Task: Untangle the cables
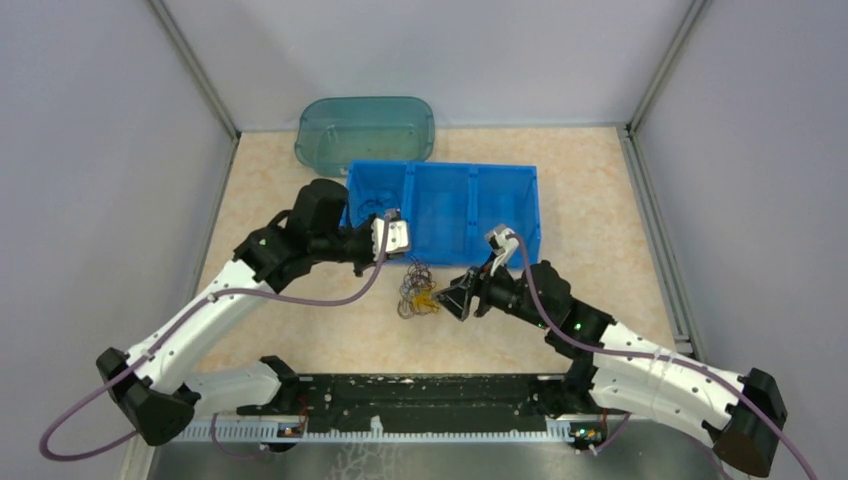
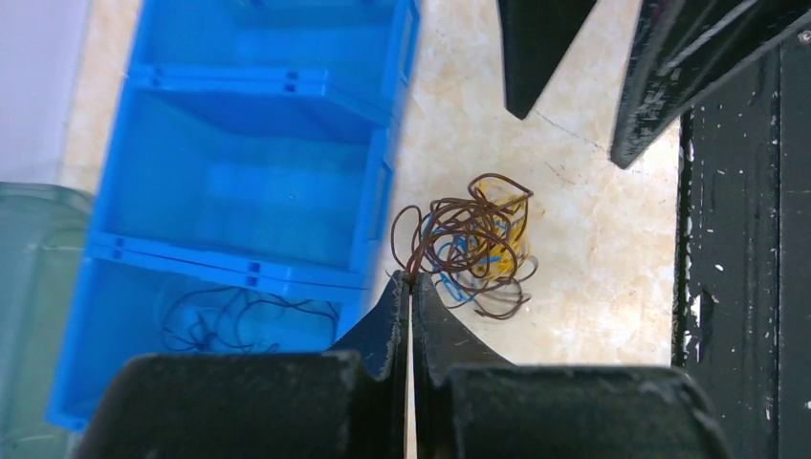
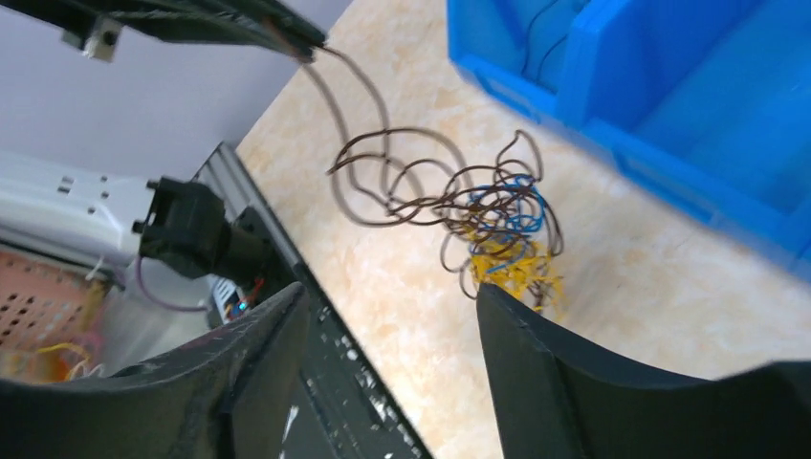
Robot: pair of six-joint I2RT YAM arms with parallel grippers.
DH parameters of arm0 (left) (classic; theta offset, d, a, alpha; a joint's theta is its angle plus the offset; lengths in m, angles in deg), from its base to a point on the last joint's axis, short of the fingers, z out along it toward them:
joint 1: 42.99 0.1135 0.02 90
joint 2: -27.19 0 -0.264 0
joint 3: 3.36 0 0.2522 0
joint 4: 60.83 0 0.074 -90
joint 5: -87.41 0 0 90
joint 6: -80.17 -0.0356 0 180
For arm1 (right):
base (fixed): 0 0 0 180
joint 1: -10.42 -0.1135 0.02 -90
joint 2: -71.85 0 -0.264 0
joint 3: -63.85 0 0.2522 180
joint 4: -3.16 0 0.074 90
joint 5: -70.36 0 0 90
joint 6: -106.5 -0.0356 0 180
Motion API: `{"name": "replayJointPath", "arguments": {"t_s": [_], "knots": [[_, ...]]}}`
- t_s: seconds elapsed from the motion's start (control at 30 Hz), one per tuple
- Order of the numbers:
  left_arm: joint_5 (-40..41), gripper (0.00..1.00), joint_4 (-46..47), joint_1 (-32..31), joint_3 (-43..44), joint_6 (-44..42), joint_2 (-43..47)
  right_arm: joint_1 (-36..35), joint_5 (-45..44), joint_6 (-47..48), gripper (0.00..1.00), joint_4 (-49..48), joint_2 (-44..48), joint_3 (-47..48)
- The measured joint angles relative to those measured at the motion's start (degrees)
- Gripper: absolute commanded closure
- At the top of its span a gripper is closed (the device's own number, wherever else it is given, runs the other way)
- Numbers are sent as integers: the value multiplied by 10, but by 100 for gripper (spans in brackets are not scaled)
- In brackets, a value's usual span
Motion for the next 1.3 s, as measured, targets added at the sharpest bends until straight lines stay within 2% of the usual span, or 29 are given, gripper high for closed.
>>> {"name": "replayJointPath", "arguments": {"t_s": [0.13,0.27,0.4,0.63,0.87,1.3], "knots": [[0,100,-30,-2,30,-14,25,0,-32,37,17,50,2,51],[-2,100,-53,-3,31,-26,45,0,-36,67,15,53,-37,125],[-7,100,-68,-5,31,-41,57,0,-26,80,16,20,-88,168],[-27,100,-83,-5,44,-59,73,0,14,78,26,-6,-150,180],[-68,100,-83,-6,42,-119,138,0,45,63,27,-30,-135,174],[-118,100,-66,-6,-3,-242,177,0,124,41,28,-64,-152,174]]}}
